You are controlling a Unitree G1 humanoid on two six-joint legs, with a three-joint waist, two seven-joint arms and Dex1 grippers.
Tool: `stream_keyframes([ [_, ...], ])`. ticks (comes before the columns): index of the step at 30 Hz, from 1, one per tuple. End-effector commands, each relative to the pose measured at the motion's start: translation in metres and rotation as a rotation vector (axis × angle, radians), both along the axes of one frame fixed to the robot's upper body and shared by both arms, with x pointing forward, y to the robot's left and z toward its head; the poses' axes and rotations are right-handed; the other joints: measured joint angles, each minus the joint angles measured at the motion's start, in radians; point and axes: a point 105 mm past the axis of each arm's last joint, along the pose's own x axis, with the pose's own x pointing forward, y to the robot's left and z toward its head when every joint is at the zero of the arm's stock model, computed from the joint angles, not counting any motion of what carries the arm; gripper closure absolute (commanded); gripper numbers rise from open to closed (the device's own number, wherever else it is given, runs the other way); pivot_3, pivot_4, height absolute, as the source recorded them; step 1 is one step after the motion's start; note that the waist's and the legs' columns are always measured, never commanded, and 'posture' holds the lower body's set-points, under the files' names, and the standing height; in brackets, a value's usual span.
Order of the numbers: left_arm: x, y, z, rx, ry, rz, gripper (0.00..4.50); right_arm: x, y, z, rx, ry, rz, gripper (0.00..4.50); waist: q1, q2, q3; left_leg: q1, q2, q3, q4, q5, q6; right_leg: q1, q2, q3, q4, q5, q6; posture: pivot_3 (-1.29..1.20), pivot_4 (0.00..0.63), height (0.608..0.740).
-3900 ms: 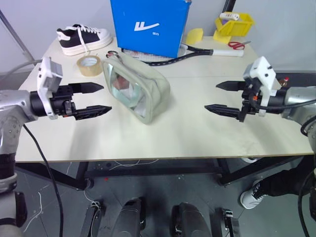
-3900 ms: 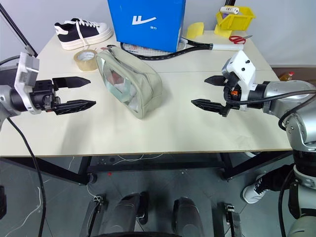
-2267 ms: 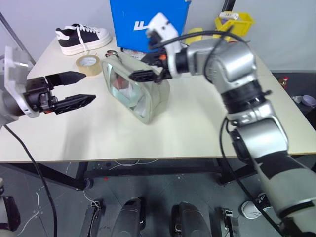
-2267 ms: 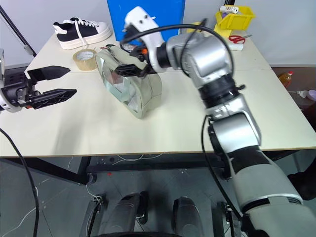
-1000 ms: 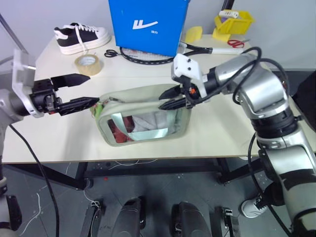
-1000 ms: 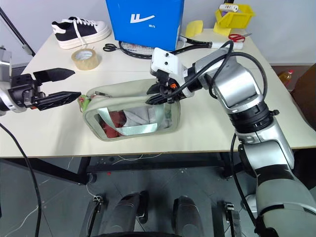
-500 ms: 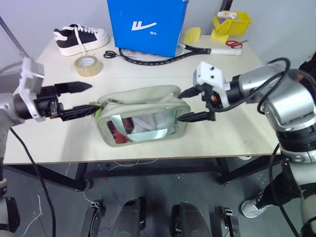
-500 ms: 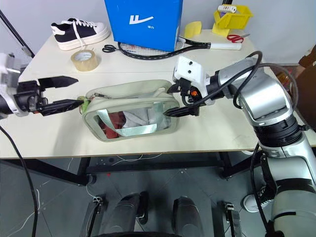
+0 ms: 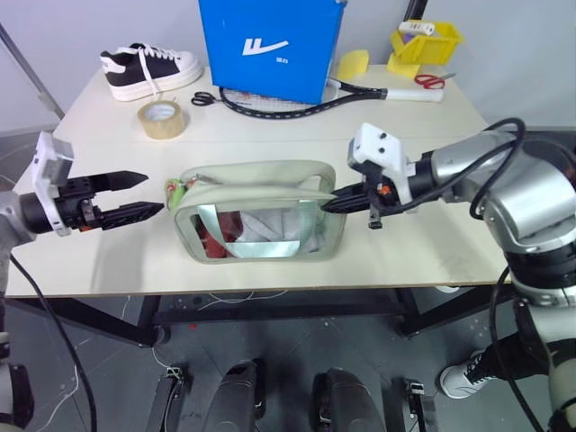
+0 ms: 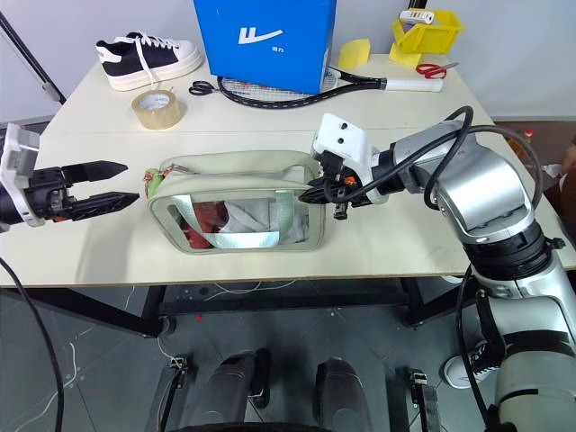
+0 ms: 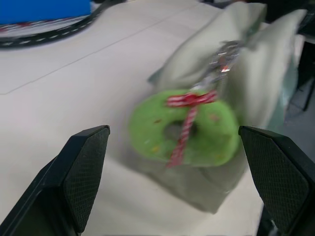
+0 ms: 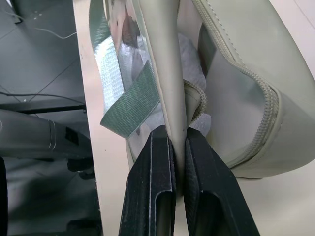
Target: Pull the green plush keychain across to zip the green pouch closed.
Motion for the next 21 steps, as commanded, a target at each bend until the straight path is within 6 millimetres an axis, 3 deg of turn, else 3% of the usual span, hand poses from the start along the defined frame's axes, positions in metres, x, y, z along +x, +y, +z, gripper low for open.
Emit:
stream_keyframes([
  [1,0.009,0.002,0.007,-0.026,-0.041,0.022,0.0,-0.004,0.0,0.015,0.036,-0.07,0.011,4.45,0.001,0.0,0.0,0.0,0.0,0.0,0.0,0.0,0.0,0.0,0.0,0.0,0.0,0.0,0.0,0.0,0.15,0.707],
  [9,0.026,-0.004,-0.009,-0.038,0.002,0.012,0.0,-0.004,0.0,0.014,0.059,-0.073,0.007,4.45,-0.001,0.0,0.0,0.0,0.0,0.0,0.0,0.0,0.0,0.0,0.001,0.0,0.0,0.0,0.0,0.0,0.15,0.707],
  [13,0.028,-0.013,-0.016,-0.049,0.03,-0.028,1.27,-0.004,0.0,0.015,0.072,-0.071,0.001,4.5,-0.001,0.0,0.0,0.0,0.0,0.001,0.0,0.0,0.0,0.0,0.001,0.0,0.0,0.0,0.0,0.0,0.15,0.707],
  [19,0.028,-0.01,-0.002,-0.072,-0.014,-0.021,4.36,-0.003,0.001,0.016,0.087,-0.069,-0.011,4.5,-0.001,0.0,0.0,0.0,0.0,0.0,0.001,0.0,0.0,0.0,0.001,0.0,0.0,0.0,0.0,0.0,0.15,0.707],
  [21,0.027,-0.008,0.006,-0.078,-0.042,-0.013,4.44,-0.003,0.002,0.015,0.094,-0.064,-0.012,4.5,-0.001,0.0,0.0,0.0,0.0,0.0,0.001,0.0,0.0,0.0,0.001,0.0,0.0,0.0,0.0,0.0,0.15,0.707],
])
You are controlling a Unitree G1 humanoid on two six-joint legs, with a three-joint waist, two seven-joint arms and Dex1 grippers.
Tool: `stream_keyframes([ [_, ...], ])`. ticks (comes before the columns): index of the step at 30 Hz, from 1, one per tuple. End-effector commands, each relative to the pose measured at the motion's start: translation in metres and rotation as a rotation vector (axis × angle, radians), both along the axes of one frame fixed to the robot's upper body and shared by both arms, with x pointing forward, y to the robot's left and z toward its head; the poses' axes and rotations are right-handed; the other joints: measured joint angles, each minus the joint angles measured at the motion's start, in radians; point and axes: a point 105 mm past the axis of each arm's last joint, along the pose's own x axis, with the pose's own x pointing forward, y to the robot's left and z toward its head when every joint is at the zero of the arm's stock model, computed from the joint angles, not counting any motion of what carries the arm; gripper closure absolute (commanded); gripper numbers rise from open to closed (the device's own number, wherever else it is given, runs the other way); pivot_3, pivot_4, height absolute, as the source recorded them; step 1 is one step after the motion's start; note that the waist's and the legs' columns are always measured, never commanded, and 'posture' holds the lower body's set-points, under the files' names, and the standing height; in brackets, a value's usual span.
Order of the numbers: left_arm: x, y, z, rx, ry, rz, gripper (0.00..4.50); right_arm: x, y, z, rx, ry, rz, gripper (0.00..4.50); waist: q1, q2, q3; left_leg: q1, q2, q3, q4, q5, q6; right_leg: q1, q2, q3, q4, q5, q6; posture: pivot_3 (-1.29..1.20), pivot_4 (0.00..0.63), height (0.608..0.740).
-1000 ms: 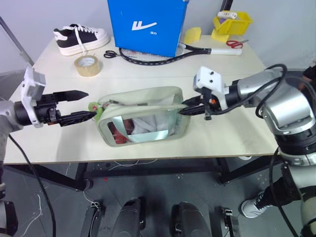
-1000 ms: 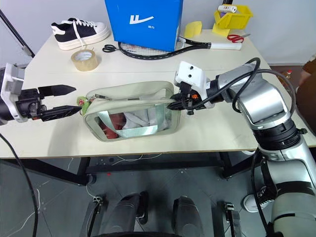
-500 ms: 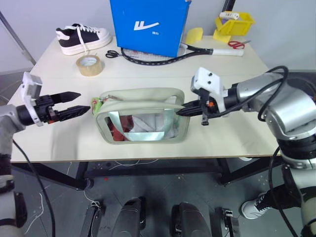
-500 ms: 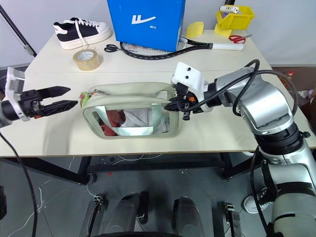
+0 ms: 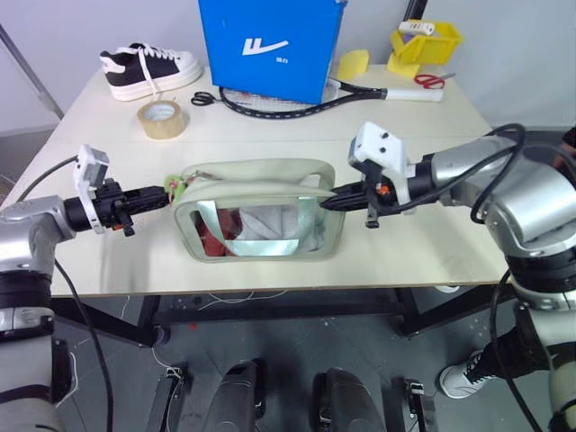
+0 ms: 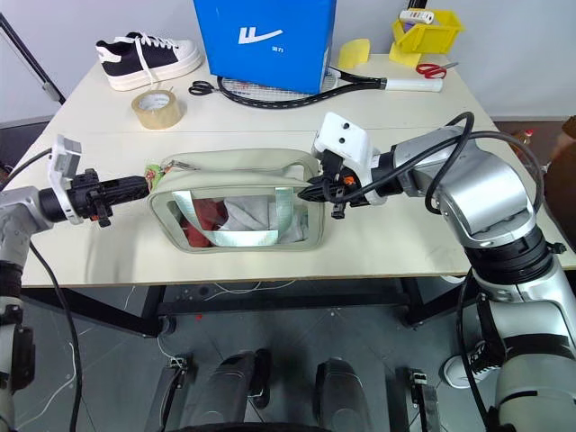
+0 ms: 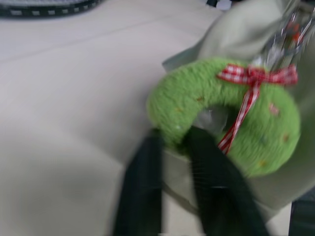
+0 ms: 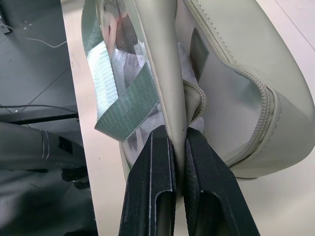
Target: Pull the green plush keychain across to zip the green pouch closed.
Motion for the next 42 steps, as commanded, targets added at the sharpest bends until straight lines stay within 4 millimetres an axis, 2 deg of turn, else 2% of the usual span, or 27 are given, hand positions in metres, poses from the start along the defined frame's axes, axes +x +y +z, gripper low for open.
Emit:
stream_keyframes([
  [1,-0.004,0.008,0.032,-0.009,-0.111,0.02,4.44,-0.004,0.002,0.015,0.051,-0.056,0.009,4.5,0.0,0.0,0.0,0.0,0.0,0.0,0.0,0.0,0.0,0.0,0.0,0.0,0.0,0.0,0.0,0.0,0.15,0.707],
  [5,-0.012,0.007,0.056,-0.041,-0.176,-0.009,4.44,-0.004,0.005,0.011,0.063,-0.044,0.009,4.5,-0.001,0.0,0.0,0.0,0.0,0.0,0.0,0.0,0.0,0.0,0.0,0.0,0.0,0.0,0.0,0.0,0.15,0.707],
  [8,-0.02,-0.005,0.069,-0.044,-0.212,-0.088,4.44,-0.005,0.007,0.008,0.071,-0.034,0.009,4.5,0.0,0.0,0.0,0.0,0.0,0.0,0.0,0.0,0.0,0.0,0.0,0.0,0.0,0.0,0.0,0.0,0.15,0.707],
  [13,-0.02,-0.053,0.076,-0.024,-0.228,-0.249,4.44,-0.004,0.008,0.005,0.076,-0.029,-0.001,4.5,0.004,0.0,0.0,0.0,0.0,-0.001,0.001,0.0,0.0,0.001,0.0,0.0,0.0,0.0,0.0,0.0,0.15,0.707],
  [16,-0.013,-0.074,0.073,-0.002,-0.192,-0.273,3.6,-0.004,0.008,0.004,0.08,-0.028,-0.01,4.5,0.002,0.0,0.0,0.0,0.0,-0.001,0.001,0.0,0.0,0.002,0.001,0.0,0.0,0.0,0.0,0.0,0.15,0.707],
  [18,-0.009,-0.08,0.072,0.016,-0.174,-0.264,2.59,-0.003,0.008,0.004,0.081,-0.028,-0.016,4.5,0.0,0.0,0.0,0.0,0.0,-0.001,0.001,0.0,0.0,0.001,0.001,0.0,0.0,0.0,0.0,0.0,0.15,0.707],
  [23,-0.001,-0.07,0.075,0.052,-0.186,-0.192,0.11,-0.002,0.008,0.003,0.09,-0.025,-0.03,4.5,-0.004,0.0,0.0,0.001,0.0,0.0,0.0,0.0,0.0,0.001,0.002,0.0,0.0,0.0,0.0,0.0,0.15,0.707],
  [24,-0.003,-0.065,0.077,0.056,-0.196,-0.184,0.04,-0.002,0.008,0.003,0.091,-0.025,-0.031,4.5,-0.003,0.0,0.0,0.001,0.0,0.0,0.0,0.0,0.0,0.001,0.002,0.0,0.0,0.0,0.0,0.0,0.15,0.707],
  [33,-0.016,-0.032,0.083,0.058,-0.218,-0.119,0.04,0.001,0.007,0.001,0.092,-0.016,-0.049,4.5,-0.001,0.0,0.0,0.0,0.0,0.0,0.001,0.0,0.0,0.001,0.001,0.0,0.0,0.0,0.0,0.0,0.15,0.707],
  [37,-0.041,-0.034,0.06,0.068,-0.156,-0.229,0.04,0.002,0.007,0.0,0.095,-0.013,-0.052,4.5,-0.004,0.0,0.0,0.0,0.0,0.0,0.0,0.0,0.0,0.001,0.001,0.001,0.0,0.0,0.0,0.0,0.15,0.707],
  [40,-0.045,-0.033,0.034,0.134,-0.093,-0.228,0.87,0.002,0.007,0.0,0.097,-0.011,-0.051,4.5,-0.001,0.0,0.0,0.001,0.0,0.0,0.0,0.0,0.0,0.001,0.001,0.001,0.0,0.0,0.0,0.0,0.15,0.707],
  [42,-0.046,-0.035,0.019,0.178,-0.064,-0.23,1.8,0.001,0.007,0.0,0.098,-0.01,-0.049,4.5,0.0,0.0,0.0,0.001,0.0,-0.001,0.0,0.0,0.0,0.002,0.0,0.001,-0.001,0.0,0.0,0.0,0.15,0.707],
])
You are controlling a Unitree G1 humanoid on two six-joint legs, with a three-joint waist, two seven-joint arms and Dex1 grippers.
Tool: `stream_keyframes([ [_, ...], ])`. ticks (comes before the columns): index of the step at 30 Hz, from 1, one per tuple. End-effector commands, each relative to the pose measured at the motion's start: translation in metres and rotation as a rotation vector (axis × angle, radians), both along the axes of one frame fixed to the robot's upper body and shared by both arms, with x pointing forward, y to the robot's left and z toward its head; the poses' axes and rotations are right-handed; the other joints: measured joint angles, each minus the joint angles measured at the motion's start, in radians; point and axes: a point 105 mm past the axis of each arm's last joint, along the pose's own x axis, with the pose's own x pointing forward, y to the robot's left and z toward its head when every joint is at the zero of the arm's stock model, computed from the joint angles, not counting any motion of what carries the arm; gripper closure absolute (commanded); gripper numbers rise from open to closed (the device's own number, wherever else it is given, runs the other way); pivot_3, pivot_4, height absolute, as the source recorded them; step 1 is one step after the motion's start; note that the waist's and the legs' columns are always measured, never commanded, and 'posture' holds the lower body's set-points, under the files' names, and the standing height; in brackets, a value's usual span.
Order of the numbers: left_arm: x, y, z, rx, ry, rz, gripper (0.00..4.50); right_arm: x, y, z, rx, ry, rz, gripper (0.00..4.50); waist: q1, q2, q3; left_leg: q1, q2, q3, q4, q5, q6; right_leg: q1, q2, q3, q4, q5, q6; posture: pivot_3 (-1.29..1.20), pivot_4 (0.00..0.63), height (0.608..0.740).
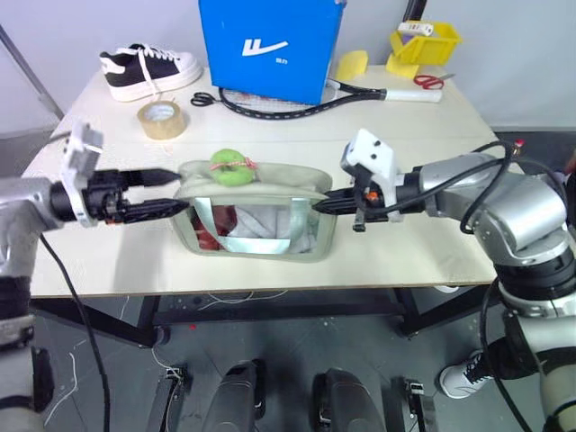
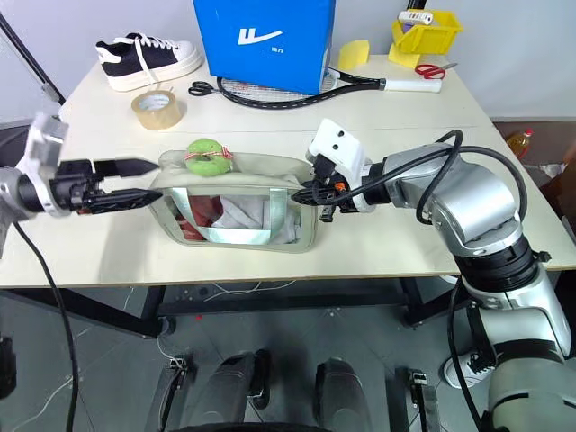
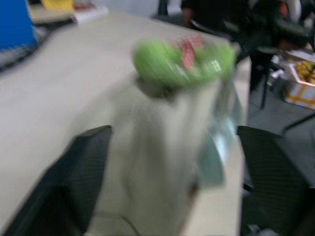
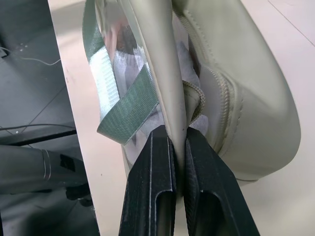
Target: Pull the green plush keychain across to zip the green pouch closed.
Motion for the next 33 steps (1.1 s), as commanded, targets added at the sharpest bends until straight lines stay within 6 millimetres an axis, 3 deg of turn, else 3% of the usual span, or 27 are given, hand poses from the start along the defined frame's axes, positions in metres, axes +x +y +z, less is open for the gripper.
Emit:
stream_keyframes([
  [1,-0.004,-0.004,-0.006,0.089,-0.032,-0.012,2.26,-0.002,0.001,0.012,0.033,-0.036,0.008,4.5,0.001,0.0,0.0,0.0,0.0,0.0,0.0,0.0,0.0,0.0,0.0,0.0,0.0,0.0,0.0,0.0,0.15,0.707],
  [5,0.0,-0.006,-0.01,0.102,-0.037,0.008,4.25,-0.002,0.001,0.014,0.038,-0.04,0.009,4.5,0.001,0.0,0.0,0.0,0.0,0.0,0.0,0.0,0.001,0.0,0.0,0.0,0.0,0.0,0.0,0.0,0.15,0.707],
  [8,0.004,-0.006,-0.01,0.117,-0.052,0.026,4.46,-0.004,0.002,0.019,0.052,-0.06,0.031,4.5,0.001,0.0,0.0,0.0,0.0,0.0,0.0,0.0,0.001,0.0,0.0,0.0,0.0,0.0,0.0,0.0,0.15,0.707],
  [9,0.007,-0.006,-0.01,0.132,-0.065,0.043,4.5,-0.008,0.003,0.021,0.063,-0.056,0.05,3.71,0.002,0.0,0.0,0.0,0.0,0.0,0.0,0.0,0.001,0.0,0.0,0.0,0.0,0.0,0.0,0.0,0.15,0.707],
  [10,0.01,-0.006,-0.011,0.139,-0.073,0.055,4.5,-0.013,0.003,0.024,0.074,-0.056,0.08,3.5,0.004,0.0,0.0,0.0,0.0,0.0,0.0,0.0,0.001,0.0,0.0,0.0,0.0,0.0,0.0,0.0,0.15,0.707],
  [13,0.011,-0.01,-0.009,0.136,-0.083,0.044,4.5,-0.021,0.005,0.052,0.189,-0.107,0.14,1.83,0.004,0.0,0.0,0.0,0.0,0.0,0.0,-0.001,0.001,0.0,0.0,0.0,0.0,0.0,0.0,0.0,0.15,0.707],
  [15,0.011,-0.011,-0.008,0.136,-0.086,0.041,4.5,-0.021,0.012,0.068,0.247,-0.149,0.156,1.15,0.002,0.0,0.0,0.0,0.0,0.0,0.0,-0.001,0.001,0.0,0.0,-0.001,0.0,0.0,0.0,0.0,0.15,0.707],
  [17,0.011,-0.011,-0.01,0.136,-0.086,0.041,4.5,-0.021,0.032,0.07,0.244,-0.179,0.198,0.18,0.0,0.0,0.0,0.0,0.0,0.0,0.0,-0.001,0.001,0.0,0.0,-0.001,0.0,0.0,0.0,0.0,0.15,0.707],
  [18,0.011,-0.012,-0.01,0.136,-0.088,0.041,4.5,-0.02,0.044,0.069,0.244,-0.183,0.218,0.07,0.0,0.0,0.0,0.001,0.0,0.0,-0.001,-0.001,0.001,0.0,0.0,-0.001,0.0,0.0,0.0,0.0,0.15,0.707],
  [25,0.009,-0.018,-0.008,0.123,-0.096,0.04,4.5,0.006,0.095,0.059,0.2,-0.174,0.186,0.07,0.005,0.0,0.0,0.0,-0.001,0.0,0.0,0.0,0.001,0.0,0.001,-0.001,0.0,0.0,0.0,0.0,0.15,0.707],
  [26,0.008,-0.017,-0.009,0.122,-0.096,0.042,4.5,0.01,0.099,0.057,0.189,-0.169,0.175,0.29,0.003,0.0,0.0,0.0,-0.001,0.0,0.0,0.0,0.001,0.0,0.001,-0.001,0.0,0.0,0.0,0.0,0.15,0.707],
  [28,0.007,-0.015,-0.01,0.123,-0.094,0.047,4.5,0.012,0.103,0.057,0.183,-0.163,0.168,0.91,0.004,0.0,0.0,0.0,-0.001,0.0,0.0,0.0,0.001,0.0,0.001,-0.001,0.0,0.0,0.0,0.0,0.15,0.707],
  [33,0.006,-0.014,-0.011,0.121,-0.094,0.055,4.5,0.011,0.104,0.055,0.163,-0.157,0.184,3.53,0.003,0.0,0.0,0.0,-0.001,0.0,0.0,0.0,0.001,0.0,0.002,-0.001,0.0,0.001,0.001,0.0,0.15,0.707],
])
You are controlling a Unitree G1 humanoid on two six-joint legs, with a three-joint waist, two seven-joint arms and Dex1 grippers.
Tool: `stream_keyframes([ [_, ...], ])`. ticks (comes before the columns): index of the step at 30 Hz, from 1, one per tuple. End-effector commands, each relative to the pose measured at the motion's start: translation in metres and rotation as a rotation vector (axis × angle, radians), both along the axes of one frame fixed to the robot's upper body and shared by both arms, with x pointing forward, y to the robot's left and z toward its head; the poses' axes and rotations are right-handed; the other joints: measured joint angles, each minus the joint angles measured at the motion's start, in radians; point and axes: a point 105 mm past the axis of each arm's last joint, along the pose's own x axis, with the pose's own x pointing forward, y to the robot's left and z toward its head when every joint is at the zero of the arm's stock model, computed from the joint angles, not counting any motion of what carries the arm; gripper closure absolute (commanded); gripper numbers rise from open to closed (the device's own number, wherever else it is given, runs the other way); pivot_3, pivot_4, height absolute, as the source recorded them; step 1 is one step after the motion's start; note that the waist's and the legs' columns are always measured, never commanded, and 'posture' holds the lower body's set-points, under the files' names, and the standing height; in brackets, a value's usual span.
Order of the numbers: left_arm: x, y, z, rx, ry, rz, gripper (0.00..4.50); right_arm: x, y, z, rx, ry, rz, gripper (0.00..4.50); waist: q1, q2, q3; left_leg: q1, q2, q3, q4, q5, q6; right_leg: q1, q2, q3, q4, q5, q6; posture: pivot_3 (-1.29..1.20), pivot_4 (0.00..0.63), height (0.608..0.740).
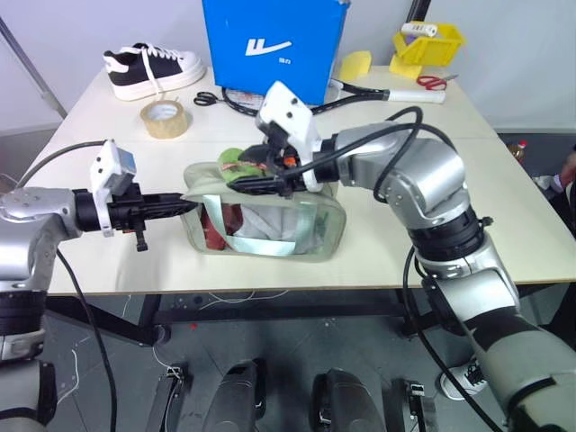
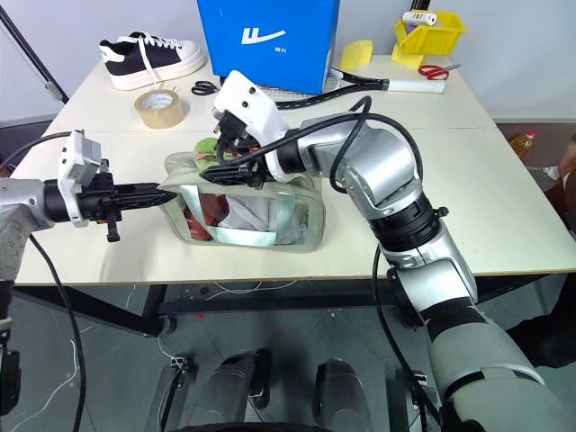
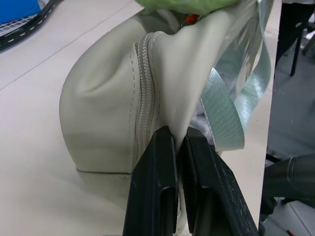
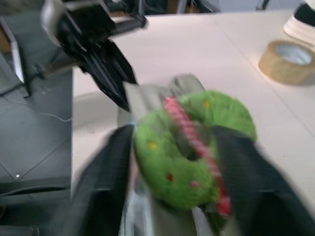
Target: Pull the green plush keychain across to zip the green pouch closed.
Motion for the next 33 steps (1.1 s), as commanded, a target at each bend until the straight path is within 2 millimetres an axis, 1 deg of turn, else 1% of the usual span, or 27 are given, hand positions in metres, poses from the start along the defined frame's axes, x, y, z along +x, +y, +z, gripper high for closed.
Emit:
stream_keyframes([
  [1,-0.003,-0.002,0.003,0.011,-0.012,-0.01,4.5,-0.008,0.004,0.016,-0.002,-0.069,0.045,4.06,-0.002,0.0,0.0,0.0,0.0,0.0,0.0,0.0,0.0,0.0,0.0,0.0,0.0,0.0,0.0,0.0,0.15,0.707],
  [2,-0.003,-0.003,0.003,0.012,-0.013,-0.01,4.5,-0.008,0.004,0.015,-0.008,-0.07,0.049,4.47,-0.002,0.0,0.0,0.0,0.0,0.0,0.0,0.0,0.0,0.0,0.0,0.0,0.0,0.0,0.0,0.0,0.15,0.707],
  [6,-0.002,-0.004,0.004,0.009,-0.018,-0.007,4.5,-0.007,0.0,0.016,-0.012,-0.067,0.041,4.47,-0.002,0.0,0.0,0.0,0.0,0.0,0.0,0.0,0.0,0.0,0.0,0.0,0.0,0.0,0.0,0.0,0.15,0.707],
  [8,-0.001,-0.004,0.005,0.007,-0.023,-0.002,4.5,-0.003,-0.009,0.02,-0.001,-0.062,0.013,4.47,-0.001,0.0,0.0,0.0,0.0,0.0,0.0,0.0,0.0,0.0,0.0,0.0,0.0,0.0,0.0,0.0,0.15,0.707],
  [10,0.0,-0.003,0.006,-0.002,-0.03,0.007,4.5,0.002,-0.024,0.026,0.025,-0.042,-0.04,4.47,0.0,0.0,0.0,0.0,0.0,0.0,0.0,0.0,0.0,0.0,0.0,0.0,0.0,0.0,0.0,0.0,0.15,0.707],
  [13,0.002,-0.003,0.006,-0.012,-0.037,0.018,4.5,0.01,-0.057,0.032,0.042,-0.024,-0.143,4.47,0.003,0.0,0.0,0.0,0.0,0.0,0.0,0.0,0.0,0.0,0.0,0.0,0.0,0.0,0.0,0.0,0.15,0.707],
  [15,0.003,-0.002,0.007,-0.02,-0.04,0.026,4.5,0.013,-0.083,0.033,0.024,-0.041,-0.218,4.47,0.003,0.0,0.0,0.0,0.0,0.0,0.0,0.0,0.0,0.0,0.0,0.0,0.0,0.0,0.0,0.0,0.15,0.707],
  [16,0.003,-0.002,0.007,-0.023,-0.042,0.029,4.5,0.013,-0.095,0.034,0.022,-0.039,-0.253,4.47,0.004,0.0,0.0,0.0,0.0,0.0,0.0,0.0,0.0,0.0,-0.001,0.0,0.0,0.0,0.0,0.0,0.15,0.707],
  [19,0.004,-0.002,0.006,-0.029,-0.04,0.04,4.5,0.011,-0.124,0.035,0.015,-0.032,-0.327,4.47,-0.001,0.0,0.0,0.0,0.0,0.0,0.0,0.0,0.0,0.0,-0.002,0.0,-0.001,0.0,0.0,0.0,0.15,0.707],
  [20,0.005,-0.002,0.006,-0.034,-0.04,0.042,4.5,0.012,-0.142,0.031,-0.008,-0.032,-0.387,4.47,-0.001,0.0,0.0,0.0,0.0,0.0,-0.001,0.0,0.0,0.0,-0.002,0.0,-0.001,0.0,0.0,0.0,0.15,0.707],
  [22,0.006,-0.002,0.006,-0.04,-0.045,0.049,4.5,0.015,-0.192,0.015,-0.088,-0.024,-0.573,4.47,0.006,0.0,0.0,-0.001,0.0,0.0,-0.001,0.0,0.0,0.0,-0.002,0.0,-0.001,0.0,0.0,0.0,0.15,0.707],
  [24,0.006,-0.002,0.006,-0.047,-0.048,0.052,4.5,0.016,-0.228,0.005,-0.138,-0.018,-0.715,4.47,0.014,0.0,0.0,-0.001,0.0,0.0,0.0,-0.001,0.001,0.001,-0.003,0.0,-0.003,0.0,0.0,0.0,0.15,0.707],
  [28,0.006,-0.002,0.007,-0.055,-0.055,0.061,4.5,0.017,-0.271,-0.001,-0.167,-0.018,-0.898,4.47,0.003,0.001,0.0,0.001,0.0,0.002,-0.001,-0.001,0.001,0.001,-0.003,0.001,-0.003,0.001,0.001,0.0,0.15,0.707],
  [30,0.007,-0.001,0.008,-0.06,-0.061,0.069,4.5,0.016,-0.284,-0.007,-0.177,-0.01,-0.952,4.47,-0.001,0.001,0.0,0.0,0.001,0.002,-0.001,-0.001,0.001,0.0,-0.003,0.002,-0.003,0.001,0.001,0.0,0.15,0.707],
  [32,0.006,-0.001,0.007,-0.06,-0.064,0.073,4.5,0.012,-0.274,-0.02,-0.186,0.027,-0.912,4.47,-0.002,0.001,0.0,0.0,0.001,0.002,-0.001,-0.001,0.001,0.0,-0.003,0.002,-0.003,0.001,0.001,0.0,0.15,0.707],
  [33,0.006,-0.001,0.007,-0.061,-0.064,0.073,4.5,0.009,-0.263,-0.031,-0.19,0.055,-0.865,4.47,-0.002,0.001,0.0,0.0,0.001,0.002,-0.001,-0.001,0.001,0.0,-0.003,0.002,-0.003,0.001,0.001,0.0,0.15,0.707],
])
